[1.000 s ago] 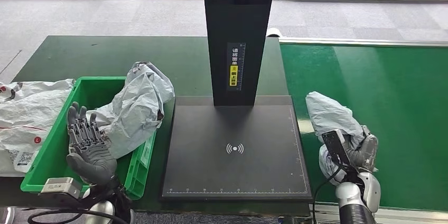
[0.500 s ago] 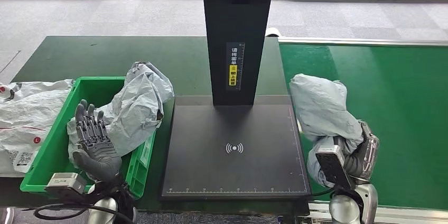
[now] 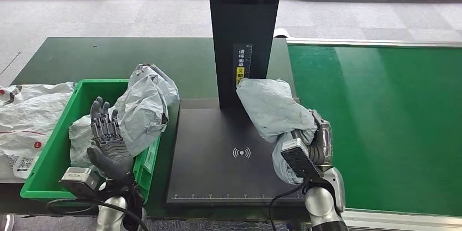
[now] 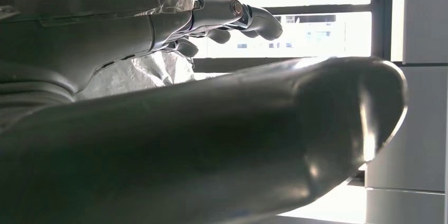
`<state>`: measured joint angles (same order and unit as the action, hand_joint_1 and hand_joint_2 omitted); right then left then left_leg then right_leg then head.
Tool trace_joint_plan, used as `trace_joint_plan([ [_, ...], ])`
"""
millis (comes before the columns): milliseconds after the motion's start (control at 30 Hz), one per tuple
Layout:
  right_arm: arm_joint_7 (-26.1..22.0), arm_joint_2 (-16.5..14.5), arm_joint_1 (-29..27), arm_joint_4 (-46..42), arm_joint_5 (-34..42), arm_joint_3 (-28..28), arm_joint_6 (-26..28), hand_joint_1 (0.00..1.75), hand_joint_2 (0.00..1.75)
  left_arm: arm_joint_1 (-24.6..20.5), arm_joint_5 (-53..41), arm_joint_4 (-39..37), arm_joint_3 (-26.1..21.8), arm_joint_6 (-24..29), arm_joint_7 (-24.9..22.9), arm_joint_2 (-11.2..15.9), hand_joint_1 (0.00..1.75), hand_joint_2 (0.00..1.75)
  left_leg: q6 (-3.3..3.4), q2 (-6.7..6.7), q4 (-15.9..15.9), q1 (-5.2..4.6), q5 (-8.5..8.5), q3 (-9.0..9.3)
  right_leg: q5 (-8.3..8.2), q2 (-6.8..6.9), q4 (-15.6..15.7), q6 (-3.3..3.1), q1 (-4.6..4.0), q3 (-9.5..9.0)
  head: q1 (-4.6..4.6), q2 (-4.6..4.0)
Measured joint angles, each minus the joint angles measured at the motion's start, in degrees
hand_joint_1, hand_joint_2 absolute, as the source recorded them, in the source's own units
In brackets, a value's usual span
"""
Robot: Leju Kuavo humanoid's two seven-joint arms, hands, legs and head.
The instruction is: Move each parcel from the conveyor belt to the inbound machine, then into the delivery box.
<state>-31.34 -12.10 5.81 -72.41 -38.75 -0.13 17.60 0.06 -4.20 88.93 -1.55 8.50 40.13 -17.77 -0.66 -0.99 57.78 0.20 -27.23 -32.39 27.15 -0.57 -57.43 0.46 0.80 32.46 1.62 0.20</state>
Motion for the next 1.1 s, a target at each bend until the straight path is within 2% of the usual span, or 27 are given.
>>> trace_joint_plan([
  [267, -1.25, -1.26, 2.38, 8.03, 0.87, 3.84, -1.82, 1.75, 1.75, -0.2, 0.43, -0.69, 0.95, 0.74, 0.02, 0.08, 0.0, 0.0, 0.0, -0.01, 0.0, 0.0, 0.0, -0.03, 0.0, 0.0, 0.0, 0.0, 0.0, 0.02, -0.01, 0.0],
  [500, -1.42, -1.6, 3.78, 11.44, 1.02, 5.0, -1.75, 1.73, 1.75, -0.3, 0.96, -0.79, 1.5, 1.04, 0.02, 0.14, 0.0, 0.0, 0.0, -0.01, 0.0, 0.0, 0.0, -0.03, 0.0, 0.01, 0.0, 0.0, 0.0, 0.01, -0.01, 0.0],
  [633, -0.56, -1.62, 4.54, 13.09, 0.49, 5.53, -2.24, 0.0, 1.75, -0.31, 1.17, -0.81, 1.62, 1.76, 0.02, 0.21, 0.0, 0.0, 0.0, 0.0, 0.0, 0.0, 0.0, -0.03, 0.0, 0.02, 0.0, 0.0, 0.0, 0.02, -0.01, 0.0],
  [767, 0.96, -1.62, 5.51, 16.01, -0.82, 7.23, -2.64, 0.0, 1.75, -0.29, 1.14, -0.65, 1.89, 2.37, 0.02, 0.3, 0.0, 0.0, 0.0, -0.04, 0.0, 0.01, 0.0, -0.04, 0.0, 0.03, -0.01, 0.0, -0.01, 0.02, 0.01, 0.0],
  [900, 0.2, -1.62, 5.55, 17.2, -0.09, 8.01, -2.75, 0.0, 1.75, -0.19, 0.8, -0.13, 1.99, 2.69, 0.02, 0.31, 0.0, 0.0, -0.01, -0.05, 0.0, 0.01, 0.0, -0.04, 0.0, 0.03, -0.01, 0.0, -0.01, 0.02, 0.0, 0.0],
  [1100, -1.16, -1.52, 2.63, 14.97, 1.51, 8.06, -5.5, 0.0, 1.75, 0.35, -0.22, 1.51, 2.48, 3.44, -0.56, 0.33, 0.0, 0.0, 0.0, -0.06, 0.0, 0.01, -0.01, -0.04, 0.01, 0.03, 0.01, 0.0, 0.0, 0.02, 0.0, 0.0],
])
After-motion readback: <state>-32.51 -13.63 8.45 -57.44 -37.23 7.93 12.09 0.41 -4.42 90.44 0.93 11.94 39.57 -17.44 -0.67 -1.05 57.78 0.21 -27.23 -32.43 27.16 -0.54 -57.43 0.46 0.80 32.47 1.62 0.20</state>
